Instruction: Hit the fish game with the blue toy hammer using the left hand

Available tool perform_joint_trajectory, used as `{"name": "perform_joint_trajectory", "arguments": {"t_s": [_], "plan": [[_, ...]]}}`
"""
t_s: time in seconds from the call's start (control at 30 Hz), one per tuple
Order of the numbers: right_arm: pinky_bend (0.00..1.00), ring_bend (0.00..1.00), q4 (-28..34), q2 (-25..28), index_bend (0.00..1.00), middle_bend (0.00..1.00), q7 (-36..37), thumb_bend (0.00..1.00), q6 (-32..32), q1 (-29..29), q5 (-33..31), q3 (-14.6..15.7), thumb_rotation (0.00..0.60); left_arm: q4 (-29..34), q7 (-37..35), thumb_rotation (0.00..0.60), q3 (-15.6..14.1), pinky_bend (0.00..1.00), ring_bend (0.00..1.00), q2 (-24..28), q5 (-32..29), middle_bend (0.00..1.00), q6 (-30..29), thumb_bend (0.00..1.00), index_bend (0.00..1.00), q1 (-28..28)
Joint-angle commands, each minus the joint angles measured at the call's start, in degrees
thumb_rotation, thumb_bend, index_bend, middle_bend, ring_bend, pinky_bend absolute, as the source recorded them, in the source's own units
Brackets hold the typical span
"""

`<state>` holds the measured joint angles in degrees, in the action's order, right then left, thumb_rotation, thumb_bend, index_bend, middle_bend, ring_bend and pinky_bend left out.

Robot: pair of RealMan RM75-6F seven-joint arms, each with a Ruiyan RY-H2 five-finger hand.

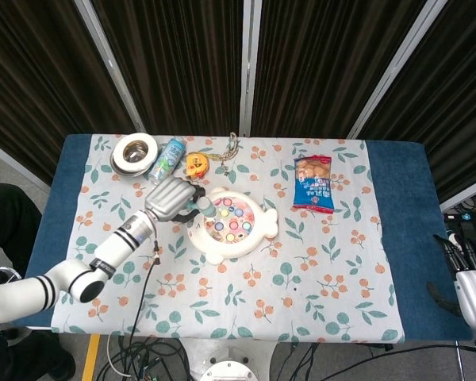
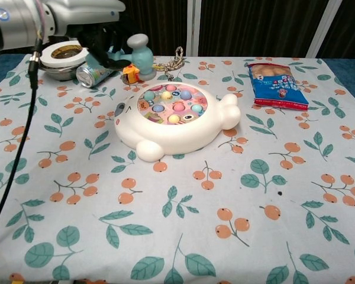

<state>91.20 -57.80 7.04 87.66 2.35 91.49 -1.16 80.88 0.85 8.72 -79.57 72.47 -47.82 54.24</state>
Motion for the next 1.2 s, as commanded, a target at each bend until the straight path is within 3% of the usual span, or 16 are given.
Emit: {"name": "perform_joint_trajectory", "arguments": {"t_s": [0.03, 0.23, 0.53, 1.2], "plan": [[0.0, 0.0, 0.0, -0.1, 0.0, 0.15, 0.0, 0.23, -0.1, 0.1, 0.2, 0.0, 0.6, -2.6, -2.9, 0.6, -2.4, 0.7, 0.51, -0.3, 1.2, 0.65, -1.8, 0.56, 0.61, -3.2], [0.0, 0.0, 0.3, -0.2, 0.0, 0.15, -0.5, 0.23, -0.3, 0.3, 0.5, 0.2, 0.6, -8.9, -5.4, 0.6, -5.4, 0.64, 0.48, -3.7, 2.0, 0.63, -1.7, 0.56, 0.59, -6.6], [0.0, 0.0, 0.8, -0.3, 0.0, 0.15, -1.1, 0.23, 0.2, -0.1, 0.6, 0.5, 0.6, -14.9, -5.5, 0.6, -6.4, 0.61, 0.46, -7.8, 3.0, 0.62, -0.3, 0.55, 0.58, -7.7], [0.0, 0.0, 1.3, -0.2, 0.0, 0.16, -1.7, 0.23, 1.0, -0.7, 0.8, 0.5, 0.6, -17.2, -8.0, 0.6, -6.9, 0.47, 0.3, -9.2, 7.3, 0.45, -2.1, 0.27, 0.4, -10.0]]}}
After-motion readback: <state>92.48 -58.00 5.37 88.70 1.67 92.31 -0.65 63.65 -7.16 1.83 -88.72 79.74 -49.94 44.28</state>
